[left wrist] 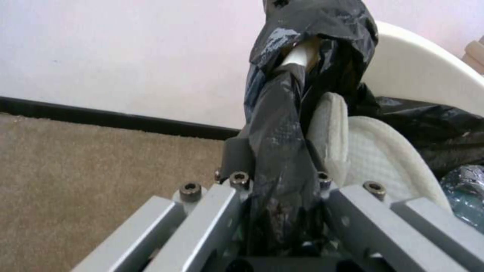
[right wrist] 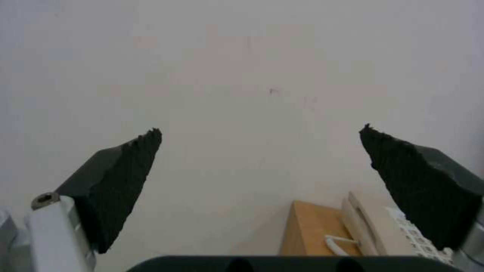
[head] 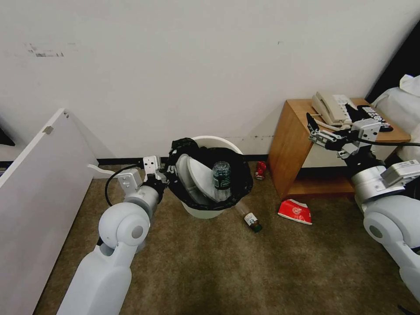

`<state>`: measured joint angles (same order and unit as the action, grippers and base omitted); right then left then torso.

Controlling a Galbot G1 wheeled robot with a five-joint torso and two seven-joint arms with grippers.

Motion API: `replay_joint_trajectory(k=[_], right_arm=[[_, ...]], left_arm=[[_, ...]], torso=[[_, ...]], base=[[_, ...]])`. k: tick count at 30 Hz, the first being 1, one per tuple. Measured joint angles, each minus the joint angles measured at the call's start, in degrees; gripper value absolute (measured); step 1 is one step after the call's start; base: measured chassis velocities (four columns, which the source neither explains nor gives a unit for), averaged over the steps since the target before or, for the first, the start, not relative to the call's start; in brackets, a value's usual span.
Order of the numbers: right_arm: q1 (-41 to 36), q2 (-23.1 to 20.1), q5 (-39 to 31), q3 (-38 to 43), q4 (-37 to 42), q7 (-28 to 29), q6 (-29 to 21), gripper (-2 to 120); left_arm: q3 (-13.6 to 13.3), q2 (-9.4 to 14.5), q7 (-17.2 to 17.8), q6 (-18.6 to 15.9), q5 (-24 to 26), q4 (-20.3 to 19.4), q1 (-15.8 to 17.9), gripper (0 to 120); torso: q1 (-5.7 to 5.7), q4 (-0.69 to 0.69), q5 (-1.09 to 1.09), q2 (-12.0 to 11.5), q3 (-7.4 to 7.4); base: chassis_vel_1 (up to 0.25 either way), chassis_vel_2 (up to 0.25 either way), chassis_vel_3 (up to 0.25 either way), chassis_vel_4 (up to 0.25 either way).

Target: Pick up the trash bin, then pick up the garbage from the floor and place it into the trash bin.

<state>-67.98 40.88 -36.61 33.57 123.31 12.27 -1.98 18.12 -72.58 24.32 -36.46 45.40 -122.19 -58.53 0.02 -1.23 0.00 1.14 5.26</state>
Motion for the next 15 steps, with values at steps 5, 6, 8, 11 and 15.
replay_joint_trajectory(k=[5,6,8,11,15], right_arm=[[0.12,0.17,-1.29,-0.33,0.07,-0.24,0.15,100],[0.12,0.17,-1.29,-0.33,0.07,-0.24,0.15,100],[0.21,0.32,-1.85,-0.45,0.23,-0.32,0.58,100],[0.22,0.43,-1.9,-0.48,0.13,-0.8,1.02,100],[0.25,0.46,-1.88,-0.47,-0.16,-1.11,1.42,100]], left_arm=[[0.26,0.16,0.12,0.0,0.18,-0.33,-0.1,4],[0.26,0.16,0.12,0.0,0.18,-0.33,-0.1,4],[0.26,0.07,0.15,0.0,0.19,-0.35,-0.13,4],[0.2,-0.14,0.16,0.0,0.18,-0.34,-0.16,4],[0.12,-0.29,0.17,0.0,0.18,-0.24,-0.08,4]], torso=[[0.0,0.01,0.0,0.0,0.0],[0.0,0.01,0.0,0.0,0.0],[0.0,0.01,0.0,0.0,0.0],[0.0,0.01,0.0,0.0,0.0],[0.0,0.0,0.0,0.0,0.0]], base=[[0.0,0.0,0.0,0.0],[0.0,0.0,0.0,0.0],[0.0,0.0,0.0,0.0],[0.0,0.0,0.0,0.0],[0.0,0.0,0.0,0.0]])
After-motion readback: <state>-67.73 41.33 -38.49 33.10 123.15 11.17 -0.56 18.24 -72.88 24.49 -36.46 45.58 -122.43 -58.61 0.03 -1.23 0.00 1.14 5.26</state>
